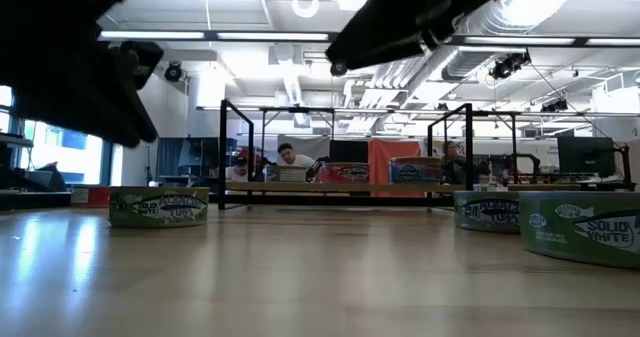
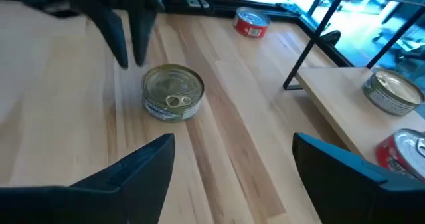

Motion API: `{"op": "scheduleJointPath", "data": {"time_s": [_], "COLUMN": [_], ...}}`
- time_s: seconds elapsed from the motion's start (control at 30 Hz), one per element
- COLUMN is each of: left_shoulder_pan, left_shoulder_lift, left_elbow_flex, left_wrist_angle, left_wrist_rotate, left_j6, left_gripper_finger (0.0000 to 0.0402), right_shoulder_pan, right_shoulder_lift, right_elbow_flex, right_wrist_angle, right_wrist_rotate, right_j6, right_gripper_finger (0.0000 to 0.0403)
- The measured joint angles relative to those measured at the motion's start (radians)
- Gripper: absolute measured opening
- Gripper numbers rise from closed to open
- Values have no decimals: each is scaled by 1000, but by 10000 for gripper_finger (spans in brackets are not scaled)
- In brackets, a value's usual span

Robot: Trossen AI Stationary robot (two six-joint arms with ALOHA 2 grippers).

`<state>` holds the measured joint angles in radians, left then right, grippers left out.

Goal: Stack canned seafood by type on shelf
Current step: Put the green tuna can and align with the other green tuna can on the shelf

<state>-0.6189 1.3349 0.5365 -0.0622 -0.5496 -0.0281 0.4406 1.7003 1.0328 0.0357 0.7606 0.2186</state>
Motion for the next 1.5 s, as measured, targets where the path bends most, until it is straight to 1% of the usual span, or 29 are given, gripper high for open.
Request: {"op": "scheduleJointPath", "data": {"time_s": [0.1,0.17,0.23,0.33,0.4,0.5,0.6,0.7,0.73,0.83,0.93,1.03,1.2,1.37,1.5], "left_shoulder_pan": [12,18,24,25,30,44,53,61,65,77,89,103,139,179,233], "left_shoulder_lift": [50,79,107,143,164,195,222,236,236,237,229,221,195,191,191], "left_elbow_flex": [0,0,0,0,0,4,5,7,7,5,14,52,148,233,271], "left_wrist_angle": [16,14,15,16,19,35,34,43,44,63,97,84,0,-66,-54], "left_wrist_rotate": [-1,0,0,15,19,7,0,-2,-1,-2,11,33,53,13,-72], "left_j6": [-28,-45,-49,-49,-50,-69,-64,-41,-31,8,99,201,364,464,520], "left_gripper_finger": [118,135,144,145,136,109,67,18,11,10,4,2,0,0,0], "right_shoulder_pan": [15,16,11,4,4,15,47,84,97,130,150,156,156,156,155], "right_shoulder_lift": [50,69,80,82,78,67,34,-6,-17,-42,-46,-46,-46,-46,-46], "right_elbow_flex": [0,0,0,0,0,0,7,7,7,7,8,8,8,8,8], "right_wrist_angle": [51,67,66,68,68,63,65,62,56,51,50,35,-21,-60,-82], "right_wrist_rotate": [42,49,50,50,53,72,89,146,168,232,281,291,291,293,293], "right_j6": [3,2,2,-7,-28,-75,-116,-148,-151,-158,-174,-166,-104,-55,-35], "right_gripper_finger": [295,295,295,295,295,295,295,295,295,295,295,295,295,295,295]}}
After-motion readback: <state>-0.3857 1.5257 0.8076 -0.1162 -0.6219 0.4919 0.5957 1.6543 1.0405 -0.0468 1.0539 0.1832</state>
